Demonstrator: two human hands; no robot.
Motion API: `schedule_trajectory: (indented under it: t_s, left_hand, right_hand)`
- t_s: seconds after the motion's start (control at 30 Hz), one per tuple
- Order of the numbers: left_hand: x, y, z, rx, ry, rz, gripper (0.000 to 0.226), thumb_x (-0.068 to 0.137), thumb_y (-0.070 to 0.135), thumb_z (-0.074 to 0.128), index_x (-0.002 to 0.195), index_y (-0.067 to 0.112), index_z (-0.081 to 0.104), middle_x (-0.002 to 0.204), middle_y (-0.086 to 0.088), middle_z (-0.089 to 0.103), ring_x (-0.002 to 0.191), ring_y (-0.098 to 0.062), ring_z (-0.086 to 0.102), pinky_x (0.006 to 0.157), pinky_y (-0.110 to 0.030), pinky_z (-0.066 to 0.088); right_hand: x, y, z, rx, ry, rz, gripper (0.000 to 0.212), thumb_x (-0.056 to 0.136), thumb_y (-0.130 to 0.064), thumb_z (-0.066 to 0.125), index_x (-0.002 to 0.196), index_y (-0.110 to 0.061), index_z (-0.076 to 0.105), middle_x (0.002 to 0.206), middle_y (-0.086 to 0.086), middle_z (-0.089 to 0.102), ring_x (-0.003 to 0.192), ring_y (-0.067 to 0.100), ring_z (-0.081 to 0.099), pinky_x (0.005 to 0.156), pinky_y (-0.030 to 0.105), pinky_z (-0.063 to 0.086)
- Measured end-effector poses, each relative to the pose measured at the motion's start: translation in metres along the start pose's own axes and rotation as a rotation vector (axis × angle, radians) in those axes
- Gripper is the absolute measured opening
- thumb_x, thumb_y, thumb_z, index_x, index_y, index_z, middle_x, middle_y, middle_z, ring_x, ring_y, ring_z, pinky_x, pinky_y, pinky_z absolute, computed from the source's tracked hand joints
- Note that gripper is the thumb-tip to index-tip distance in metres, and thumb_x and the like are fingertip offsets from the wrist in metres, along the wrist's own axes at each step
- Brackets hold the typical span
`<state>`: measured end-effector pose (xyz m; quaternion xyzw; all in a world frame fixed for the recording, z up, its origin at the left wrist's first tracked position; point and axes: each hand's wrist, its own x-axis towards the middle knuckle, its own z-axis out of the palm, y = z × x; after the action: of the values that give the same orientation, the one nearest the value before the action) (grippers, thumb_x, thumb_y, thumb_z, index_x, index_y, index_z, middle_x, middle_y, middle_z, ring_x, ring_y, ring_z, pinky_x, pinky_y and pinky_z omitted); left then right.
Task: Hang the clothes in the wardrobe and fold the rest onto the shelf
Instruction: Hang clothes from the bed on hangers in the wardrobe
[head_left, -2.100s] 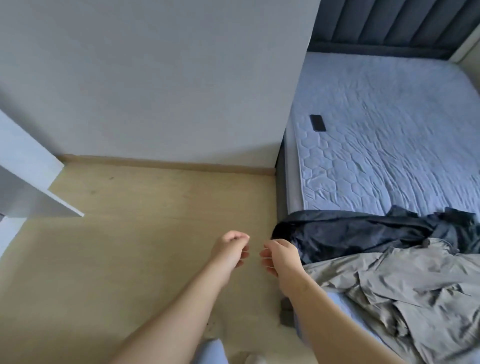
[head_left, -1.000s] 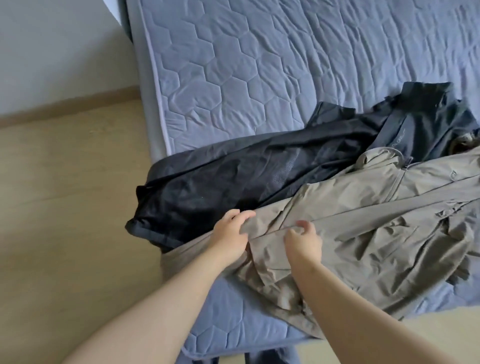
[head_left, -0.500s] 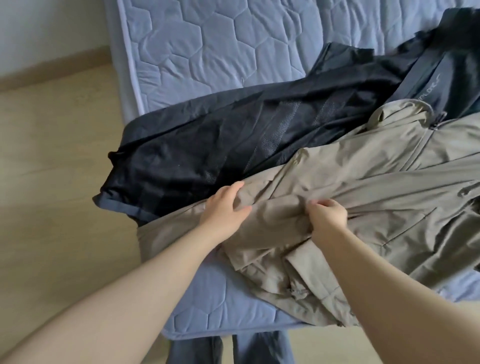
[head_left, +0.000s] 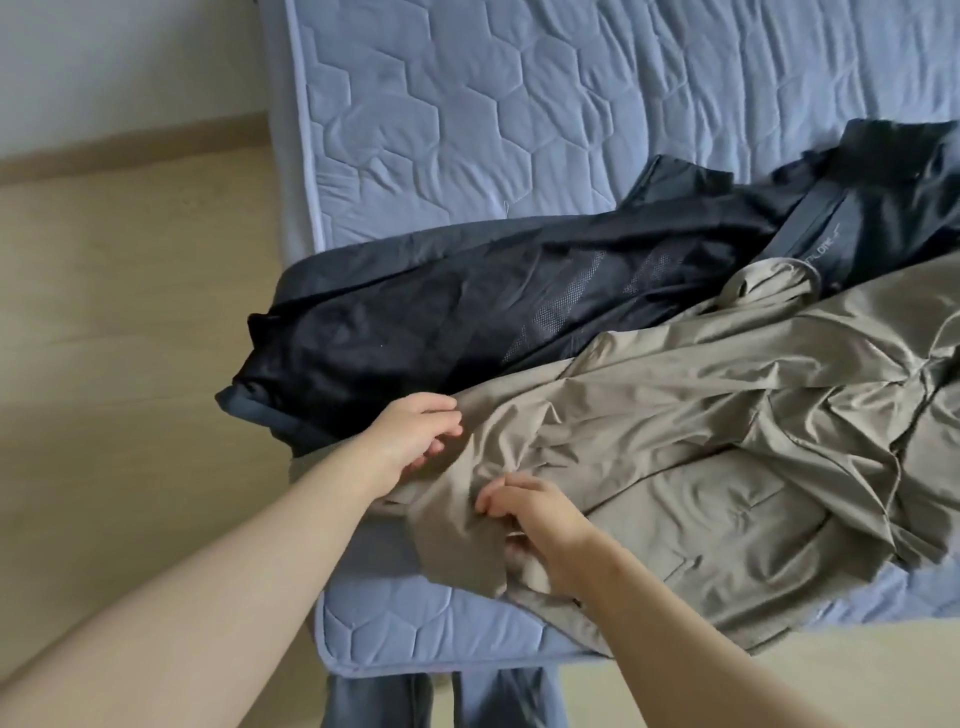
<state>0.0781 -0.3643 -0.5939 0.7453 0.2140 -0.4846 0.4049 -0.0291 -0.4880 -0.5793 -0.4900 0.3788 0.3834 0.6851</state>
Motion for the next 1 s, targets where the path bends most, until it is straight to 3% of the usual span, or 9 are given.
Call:
schedule_trajectory:
  t_s: [0.1, 0.2, 0.4, 0.53, 0.63, 0.73, 0.87, 0.93, 1.0]
  left_hand:
    - [0.010, 0.005, 0.028, 0.275, 0.103, 0.206, 0.040, 0.089, 0.031, 0.057, 0.128, 0.025, 0.049, 0.131, 0.002, 0.049, 0.110, -0.017, 0.050, 0.089, -0.029, 0.042]
    - [0.024, 0.007, 0.053, 0.802, 0.164, 0.308, 0.067, 0.085, 0.044, 0.060, 0.141, 0.034, 0.025, 0.146, 0.004, 0.024, 0.127, -0.026, 0.033, 0.099, -0.040, 0.035]
    - [0.021, 0.003, 0.054, 0.761, 0.350, 0.502, 0.022, 0.093, 0.029, 0.050, 0.114, 0.025, 0.055, 0.103, 0.003, 0.051, 0.086, -0.026, 0.055, 0.062, -0.029, 0.037]
    - [-0.007, -0.009, 0.020, 0.708, 0.555, 0.728, 0.016, 0.089, 0.025, 0.059, 0.099, 0.016, 0.069, 0.089, -0.001, 0.054, 0.074, -0.028, 0.057, 0.058, -0.028, 0.038]
    - [-0.017, -0.016, -0.012, 0.526, 0.623, 0.680, 0.008, 0.082, 0.014, 0.067, 0.088, 0.015, 0.074, 0.072, 0.007, 0.053, 0.063, -0.014, 0.053, 0.062, -0.025, 0.035]
    - [-0.022, -0.017, -0.036, 0.087, 0.602, 0.538, 0.032, 0.081, 0.015, 0.068, 0.063, 0.041, 0.066, 0.065, 0.014, 0.063, 0.067, -0.005, 0.058, 0.070, -0.025, 0.045]
    - [-0.014, 0.004, -0.034, -0.409, 0.507, 0.461, 0.024, 0.088, 0.022, 0.060, 0.072, 0.037, 0.069, 0.071, 0.021, 0.067, 0.073, 0.003, 0.060, 0.068, -0.017, 0.046]
    - [-0.003, 0.019, -0.018, -0.354, 0.466, 0.455, 0.011, 0.088, 0.025, 0.059, 0.096, 0.032, 0.060, 0.098, 0.014, 0.062, 0.095, -0.007, 0.057, 0.078, -0.018, 0.045]
    - [0.010, 0.025, -0.002, -0.105, 0.411, 0.445, 0.043, 0.086, 0.027, 0.062, 0.126, 0.030, 0.046, 0.124, 0.005, 0.044, 0.114, -0.011, 0.046, 0.095, -0.025, 0.039]
  right_hand:
    - [0.006, 0.011, -0.017, -0.032, 0.168, 0.047, 0.025, 0.086, -0.004, 0.050, 0.070, -0.018, 0.062, 0.063, -0.002, 0.053, 0.053, 0.010, 0.045, 0.040, 0.010, 0.035]
    - [0.018, 0.024, -0.043, -0.093, 0.550, 0.013, 0.019, 0.084, -0.007, 0.048, 0.091, -0.016, 0.063, 0.068, -0.004, 0.057, 0.056, 0.011, 0.050, 0.048, 0.019, 0.040]
    - [0.022, 0.033, -0.084, -0.189, 0.822, -0.038, 0.023, 0.087, -0.020, 0.050, 0.109, -0.020, 0.048, 0.105, 0.004, 0.057, 0.079, 0.019, 0.053, 0.066, 0.027, 0.037]
    - [0.019, 0.019, -0.074, -0.178, 0.924, -0.163, 0.056, 0.084, -0.018, 0.055, 0.136, -0.023, 0.036, 0.138, 0.008, 0.034, 0.114, 0.028, 0.045, 0.089, 0.034, 0.037]
    - [0.019, -0.002, -0.076, -0.514, 1.004, -0.133, 0.074, 0.082, -0.019, 0.061, 0.145, -0.025, 0.022, 0.154, 0.004, 0.011, 0.129, 0.031, 0.028, 0.097, 0.041, 0.034]
    - [0.029, -0.030, -0.081, -0.629, 0.950, -0.024, 0.057, 0.087, -0.024, 0.057, 0.138, -0.034, 0.034, 0.154, -0.002, 0.007, 0.132, 0.031, 0.022, 0.099, 0.047, 0.033]
    - [0.049, -0.053, -0.048, -0.589, 0.696, -0.190, 0.025, 0.093, -0.019, 0.042, 0.104, -0.016, 0.064, 0.120, 0.013, 0.057, 0.111, 0.032, 0.047, 0.082, 0.032, 0.035]
    - [0.049, -0.057, -0.020, -0.487, 0.584, -0.316, 0.023, 0.095, -0.021, 0.044, 0.088, -0.010, 0.062, 0.094, 0.011, 0.063, 0.092, 0.028, 0.054, 0.068, 0.027, 0.032]
    - [0.043, -0.050, 0.005, -0.486, 0.371, -0.364, 0.026, 0.095, -0.025, 0.048, 0.075, -0.011, 0.057, 0.073, 0.002, 0.057, 0.073, 0.019, 0.051, 0.063, 0.024, 0.033]
